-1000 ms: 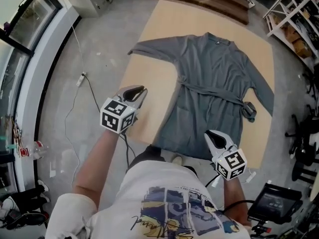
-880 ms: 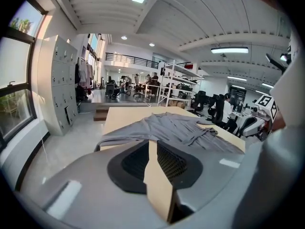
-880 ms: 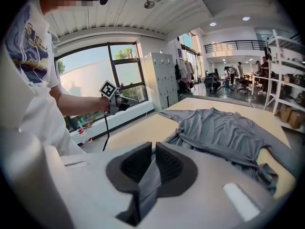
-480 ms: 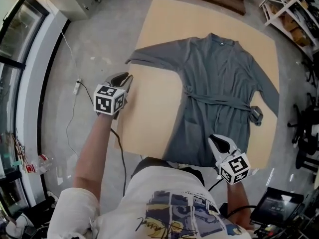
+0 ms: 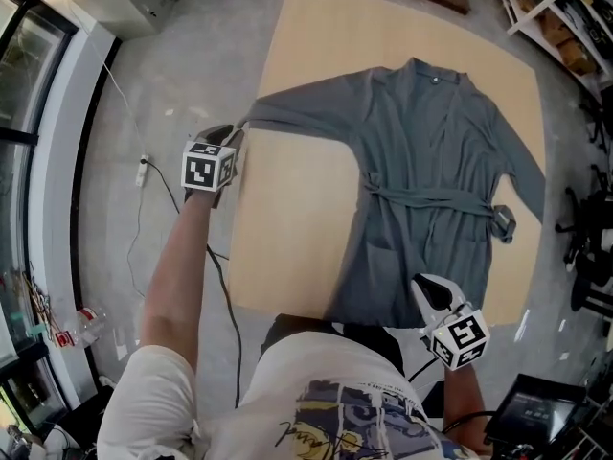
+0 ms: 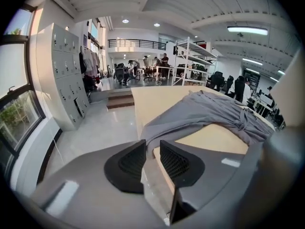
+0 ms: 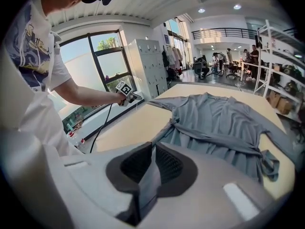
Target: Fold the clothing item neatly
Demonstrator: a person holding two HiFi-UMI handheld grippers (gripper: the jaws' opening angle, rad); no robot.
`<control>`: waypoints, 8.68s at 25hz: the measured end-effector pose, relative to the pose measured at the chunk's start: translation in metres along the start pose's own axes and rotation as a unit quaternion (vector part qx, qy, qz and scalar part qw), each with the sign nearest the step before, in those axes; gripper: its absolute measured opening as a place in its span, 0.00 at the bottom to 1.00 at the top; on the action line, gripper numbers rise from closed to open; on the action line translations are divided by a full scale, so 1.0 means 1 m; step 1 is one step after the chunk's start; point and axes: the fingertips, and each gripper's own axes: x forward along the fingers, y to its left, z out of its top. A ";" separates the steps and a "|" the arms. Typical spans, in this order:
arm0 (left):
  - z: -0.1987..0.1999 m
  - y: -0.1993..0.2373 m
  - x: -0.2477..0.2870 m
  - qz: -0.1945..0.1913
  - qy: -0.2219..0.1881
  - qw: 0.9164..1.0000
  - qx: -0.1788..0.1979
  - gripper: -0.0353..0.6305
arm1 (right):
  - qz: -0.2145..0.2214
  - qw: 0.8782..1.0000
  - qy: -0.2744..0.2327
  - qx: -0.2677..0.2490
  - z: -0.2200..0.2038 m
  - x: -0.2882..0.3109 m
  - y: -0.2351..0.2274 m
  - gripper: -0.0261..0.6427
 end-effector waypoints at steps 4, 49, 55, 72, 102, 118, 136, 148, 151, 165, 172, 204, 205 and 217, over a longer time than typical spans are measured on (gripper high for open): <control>-0.013 0.014 0.023 -0.001 0.022 1.000 0.002 0.22 | -0.007 1.000 0.012 0.007 -0.006 0.002 0.000 0.06; 0.059 0.029 0.010 0.104 -0.015 0.990 0.090 0.08 | -0.027 0.998 -0.018 0.055 -0.043 -0.029 -0.016 0.06; 0.104 -0.017 -0.007 0.116 -0.047 0.988 0.085 0.08 | -0.019 0.998 -0.034 0.049 -0.060 -0.056 -0.039 0.06; 0.223 -0.203 -0.002 0.082 -0.118 0.983 0.112 0.08 | -0.012 0.995 -0.075 0.062 -0.102 -0.116 -0.118 0.06; 0.226 -0.502 0.162 -0.011 -0.061 0.987 0.146 0.08 | -0.042 0.984 -0.086 0.148 -0.189 -0.191 -0.231 0.06; 0.182 -0.522 0.201 0.004 0.024 0.981 0.194 0.16 | -0.054 0.982 -0.087 0.160 -0.208 -0.200 -0.249 0.06; 0.174 -0.514 0.182 0.062 0.086 0.952 0.287 0.31 | -0.046 0.982 -0.101 0.152 -0.203 -0.197 -0.252 0.06; 0.169 -0.496 0.133 0.057 0.064 0.957 0.277 0.33 | -0.061 0.984 -0.105 0.128 -0.193 -0.196 -0.249 0.06; 0.175 -0.497 0.107 0.039 0.034 0.965 0.258 0.33 | -0.073 0.985 -0.106 0.116 -0.184 -0.197 -0.249 0.06; 0.101 -0.504 -0.147 -0.226 -0.165 0.952 0.122 0.24 | -0.119 0.982 -0.117 0.085 -0.147 -0.191 -0.166 0.06; 0.041 -0.487 -0.228 -0.248 -0.182 0.945 0.112 0.06 | -0.159 0.972 -0.143 0.093 -0.129 -0.200 -0.157 0.06; 0.120 -0.612 -0.151 -0.276 -0.102 0.951 0.092 0.06 | -0.190 0.936 -0.138 0.264 -0.192 -0.214 -0.494 0.19; 0.120 -0.612 -0.148 -0.272 -0.098 0.953 0.090 0.06 | -0.187 0.935 -0.136 0.269 -0.195 -0.209 -0.503 0.19; 0.113 -0.619 -0.142 -0.254 -0.064 0.962 0.079 0.06 | -0.157 0.920 -0.126 0.337 -0.207 -0.170 -0.560 0.25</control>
